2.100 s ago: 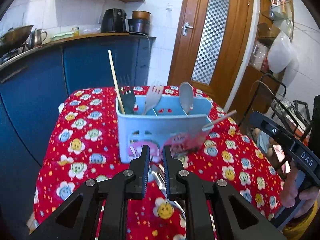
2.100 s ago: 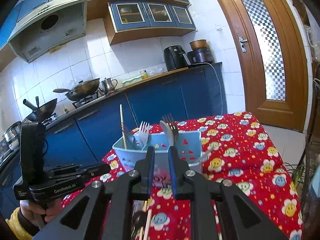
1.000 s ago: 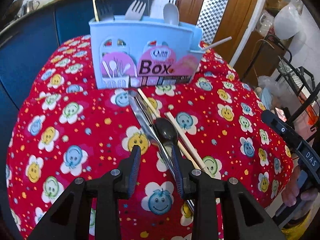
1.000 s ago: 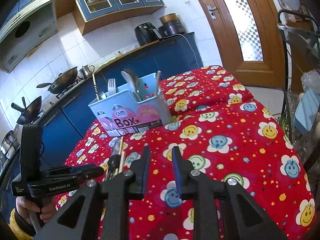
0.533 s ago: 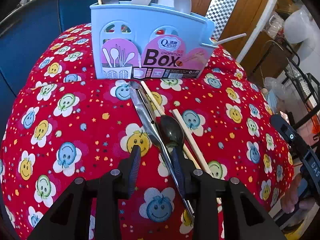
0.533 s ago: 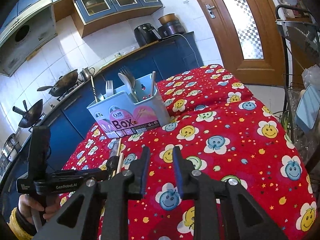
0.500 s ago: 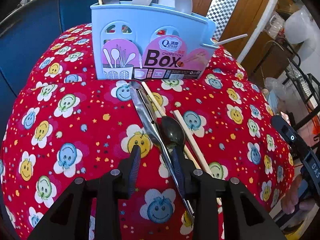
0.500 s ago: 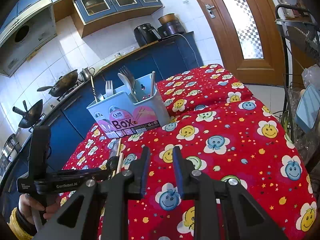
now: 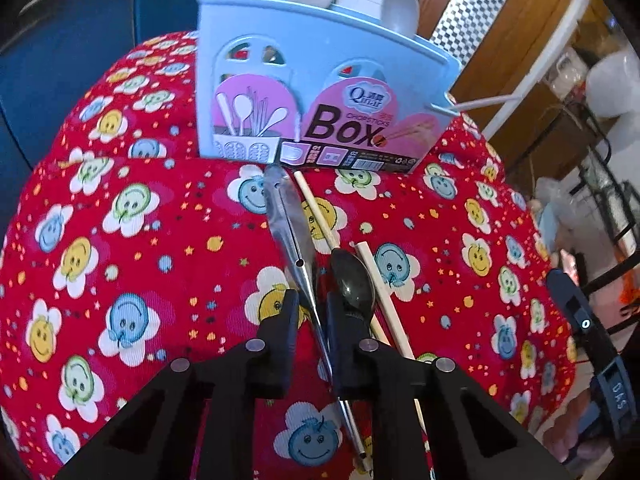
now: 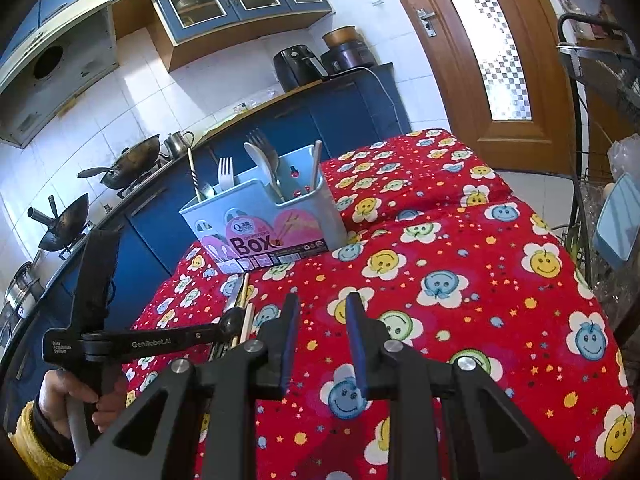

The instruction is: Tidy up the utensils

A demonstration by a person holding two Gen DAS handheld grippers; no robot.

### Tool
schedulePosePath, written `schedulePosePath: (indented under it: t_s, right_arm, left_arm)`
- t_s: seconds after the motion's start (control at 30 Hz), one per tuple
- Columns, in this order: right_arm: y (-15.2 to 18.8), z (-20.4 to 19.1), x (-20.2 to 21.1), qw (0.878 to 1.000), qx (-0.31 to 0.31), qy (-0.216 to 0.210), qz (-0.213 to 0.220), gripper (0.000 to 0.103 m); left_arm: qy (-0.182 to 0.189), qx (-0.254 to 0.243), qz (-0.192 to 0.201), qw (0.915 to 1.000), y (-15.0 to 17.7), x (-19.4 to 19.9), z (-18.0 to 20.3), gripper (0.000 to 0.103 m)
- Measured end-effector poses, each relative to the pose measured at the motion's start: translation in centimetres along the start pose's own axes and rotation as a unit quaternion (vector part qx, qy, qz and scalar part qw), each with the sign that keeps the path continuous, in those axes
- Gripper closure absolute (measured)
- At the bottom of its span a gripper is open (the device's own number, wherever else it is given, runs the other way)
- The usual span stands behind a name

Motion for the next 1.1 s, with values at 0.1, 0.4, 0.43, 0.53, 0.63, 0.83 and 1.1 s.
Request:
schedulePosePath:
  t_s: [0.1,0.4,0.43,0.53,0.63,0.83,1.1]
  right_arm:
    - [0.0,-0.5,-0.1,1.0,0.007,-0.002,-0.003,0.077]
    - [0.6,-2.5,-1.1,0.999,0.037,-0.003,-0.032,0.077]
    - [0.7,-2.8,-1.2,0.998,0.042,-0.003,-0.039,0.077]
    - [1.1,-3.6,-1.9,0.997,0.054,-0.006,-0.062,0.077]
    - [1.7,-4.5,-2.8,0.994,0.065,-0.01,-0.093,0.077]
    - [2.7,-6.7,-4.3,0.983,0.102,-0.015,-0.152,0.077]
    - [3.6,-9.3,-6.5,0.961,0.147,-0.013,-0.234,0.077]
  left_arm:
    - [0.014,0.012,0.008,0.9998,0.5,0.9,-0.7,0.093]
    - [0.03,0.01,0.048,0.9984,1.6,4.6,-2.2,0.094]
    - [0.027,0.006,0.054,0.9982,1.6,4.8,-2.2,0.094]
    - [0.018,-0.015,0.083,0.9963,1.4,6.0,-2.2,0.094]
    - [0.018,-0.031,0.112,0.9931,1.0,7.2,-2.3,0.094]
    - [0.021,-0.041,0.154,0.987,0.1,8.8,-3.4,0.094]
    - [0.027,-0.046,0.175,0.9831,-0.2,9.7,-4.7,0.094]
Point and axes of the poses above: each gripper's, at about its wrist camera, not at the fingertips, and x roughly against the way its jaws point, z to its right, y to its underside, the point moved 7 cm from there along -x, roughly the way its jaws point, and after that the axes turned 11 degrees about y, right-handed, at the moved point
